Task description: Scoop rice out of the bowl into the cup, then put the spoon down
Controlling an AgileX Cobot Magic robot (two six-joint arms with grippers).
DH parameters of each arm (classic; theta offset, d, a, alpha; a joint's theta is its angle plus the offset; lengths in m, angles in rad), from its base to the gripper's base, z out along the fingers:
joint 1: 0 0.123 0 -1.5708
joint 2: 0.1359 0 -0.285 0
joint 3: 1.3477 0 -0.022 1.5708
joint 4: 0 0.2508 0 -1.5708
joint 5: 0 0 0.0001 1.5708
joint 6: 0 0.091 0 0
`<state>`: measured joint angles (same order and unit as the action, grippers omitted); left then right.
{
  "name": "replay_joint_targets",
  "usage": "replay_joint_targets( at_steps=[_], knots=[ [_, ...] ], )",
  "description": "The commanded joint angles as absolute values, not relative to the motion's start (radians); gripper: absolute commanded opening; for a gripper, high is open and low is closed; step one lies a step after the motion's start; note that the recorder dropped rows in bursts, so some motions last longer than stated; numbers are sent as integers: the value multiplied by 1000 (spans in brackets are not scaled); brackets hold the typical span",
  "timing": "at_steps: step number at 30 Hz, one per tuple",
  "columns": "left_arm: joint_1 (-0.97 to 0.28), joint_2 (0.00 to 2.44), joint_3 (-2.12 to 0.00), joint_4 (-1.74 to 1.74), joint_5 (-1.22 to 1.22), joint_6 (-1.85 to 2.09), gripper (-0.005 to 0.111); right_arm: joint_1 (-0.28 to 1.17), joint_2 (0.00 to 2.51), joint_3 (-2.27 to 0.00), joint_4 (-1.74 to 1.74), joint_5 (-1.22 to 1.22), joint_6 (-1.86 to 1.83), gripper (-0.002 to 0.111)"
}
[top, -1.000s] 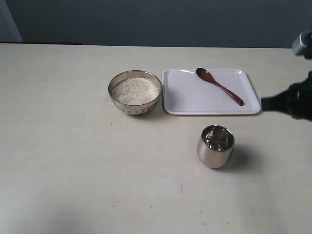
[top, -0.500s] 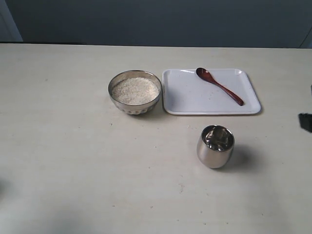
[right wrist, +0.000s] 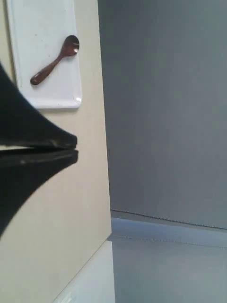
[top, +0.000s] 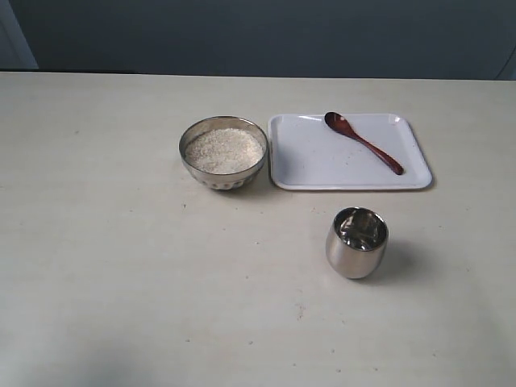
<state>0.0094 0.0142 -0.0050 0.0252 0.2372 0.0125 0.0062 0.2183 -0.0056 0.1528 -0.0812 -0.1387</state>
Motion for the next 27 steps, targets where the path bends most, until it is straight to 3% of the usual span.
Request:
replay_joint_targets(
  at_steps=[1,14,27],
  knots=[
    [11,17,0,29,232,10,1,1,162,0,143,17,-140,-1],
    [11,17,0,29,232,10,1,0,56,0,140,294,-129,-1],
    [11,17,0,29,232,10,1,0,56,0,48,300,76,-1]
  ],
)
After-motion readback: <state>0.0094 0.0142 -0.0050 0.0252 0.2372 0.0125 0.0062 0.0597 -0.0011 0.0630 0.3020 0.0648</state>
